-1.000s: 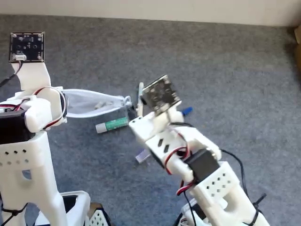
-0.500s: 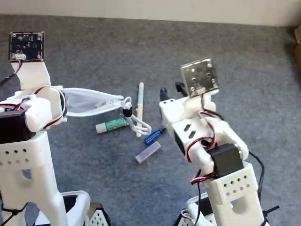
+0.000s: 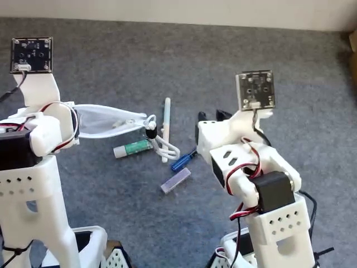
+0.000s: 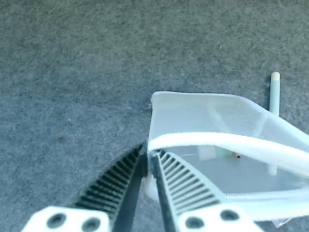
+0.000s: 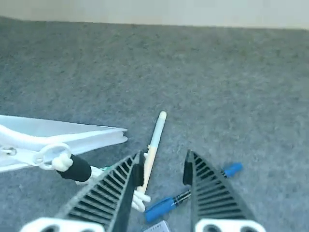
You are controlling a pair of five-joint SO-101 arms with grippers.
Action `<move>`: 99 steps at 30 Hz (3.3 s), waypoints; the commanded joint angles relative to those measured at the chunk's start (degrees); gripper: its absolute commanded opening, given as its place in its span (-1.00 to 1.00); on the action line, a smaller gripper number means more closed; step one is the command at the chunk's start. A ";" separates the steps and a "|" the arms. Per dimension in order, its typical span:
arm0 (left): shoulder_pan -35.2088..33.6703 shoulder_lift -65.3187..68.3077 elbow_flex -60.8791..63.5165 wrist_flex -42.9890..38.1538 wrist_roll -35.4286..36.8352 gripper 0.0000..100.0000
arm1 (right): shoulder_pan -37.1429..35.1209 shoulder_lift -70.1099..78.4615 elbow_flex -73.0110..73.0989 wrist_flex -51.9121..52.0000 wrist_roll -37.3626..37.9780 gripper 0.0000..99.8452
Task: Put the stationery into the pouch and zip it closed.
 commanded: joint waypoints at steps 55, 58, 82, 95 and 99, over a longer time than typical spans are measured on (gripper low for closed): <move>-0.40 1.63 4.44 -0.88 0.62 -0.99 | 12.53 47.16 1.63 -19.74 -28.84 -0.60; -0.40 1.63 4.79 -0.88 0.62 -0.99 | 12.79 52.00 -1.71 -19.74 -28.84 -0.60; -0.40 1.63 7.16 -3.43 0.53 -0.99 | 13.67 54.99 -5.14 -15.16 -28.31 -0.99; -0.40 1.63 7.25 -3.34 0.44 -0.99 | 13.67 49.80 -5.05 -15.43 -28.31 -0.99; -0.40 1.63 7.25 -3.34 0.44 -0.99 | 14.20 53.76 -5.23 -15.43 -28.48 -0.92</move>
